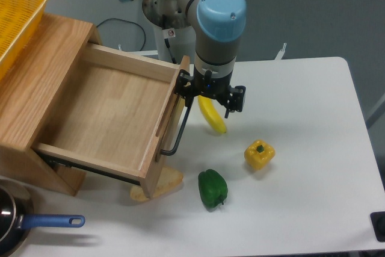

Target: Slide open the top drawer

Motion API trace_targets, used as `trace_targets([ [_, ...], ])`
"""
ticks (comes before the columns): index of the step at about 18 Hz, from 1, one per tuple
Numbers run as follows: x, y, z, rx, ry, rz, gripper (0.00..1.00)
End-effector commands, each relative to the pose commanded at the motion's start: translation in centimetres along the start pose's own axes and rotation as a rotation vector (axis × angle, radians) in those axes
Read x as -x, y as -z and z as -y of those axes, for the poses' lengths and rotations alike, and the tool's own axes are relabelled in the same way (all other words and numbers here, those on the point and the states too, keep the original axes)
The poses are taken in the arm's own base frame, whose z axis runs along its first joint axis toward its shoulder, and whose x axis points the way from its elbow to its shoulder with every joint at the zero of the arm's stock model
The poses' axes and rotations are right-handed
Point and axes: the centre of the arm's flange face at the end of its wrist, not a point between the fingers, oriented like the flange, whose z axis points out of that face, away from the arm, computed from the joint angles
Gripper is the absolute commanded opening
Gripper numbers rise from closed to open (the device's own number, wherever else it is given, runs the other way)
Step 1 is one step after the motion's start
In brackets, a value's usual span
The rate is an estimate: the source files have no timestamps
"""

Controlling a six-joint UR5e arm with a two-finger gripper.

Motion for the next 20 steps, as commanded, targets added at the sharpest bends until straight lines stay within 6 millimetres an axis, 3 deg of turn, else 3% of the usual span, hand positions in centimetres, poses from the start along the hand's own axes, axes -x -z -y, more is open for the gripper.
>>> trace_targets([
  [14,0.1,2.1,-0.4,-0.026,0.008,0.016,1.0],
  [17,0.6,3.2,-1.0,-0.045,0.022,0.029,1.0],
  [20,2.4,3.7,-2.1,-0.059,0.056,0.032,1.0],
])
